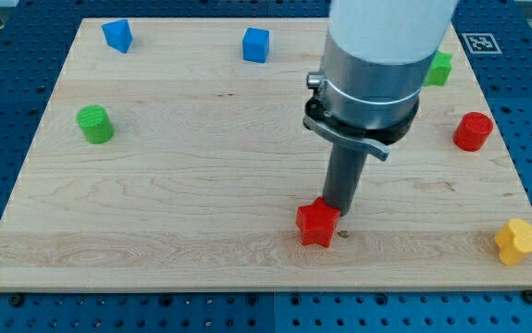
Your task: Move the green star towards the bottom left side of the board
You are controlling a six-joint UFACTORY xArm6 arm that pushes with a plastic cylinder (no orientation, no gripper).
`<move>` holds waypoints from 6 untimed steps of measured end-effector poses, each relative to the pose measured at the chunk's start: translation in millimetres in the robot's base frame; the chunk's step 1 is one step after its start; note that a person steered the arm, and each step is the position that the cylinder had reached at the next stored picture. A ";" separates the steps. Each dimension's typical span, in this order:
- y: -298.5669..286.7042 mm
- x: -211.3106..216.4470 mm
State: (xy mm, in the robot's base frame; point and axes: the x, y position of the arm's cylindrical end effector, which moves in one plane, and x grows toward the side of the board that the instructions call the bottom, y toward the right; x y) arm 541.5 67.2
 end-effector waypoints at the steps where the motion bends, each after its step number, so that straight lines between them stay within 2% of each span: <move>1: -0.5 -11.0; 3: 17.1 -116.8; 4: 57.9 -151.5; 6: 185.2 -157.8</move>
State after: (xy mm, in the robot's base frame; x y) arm 383.7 252.3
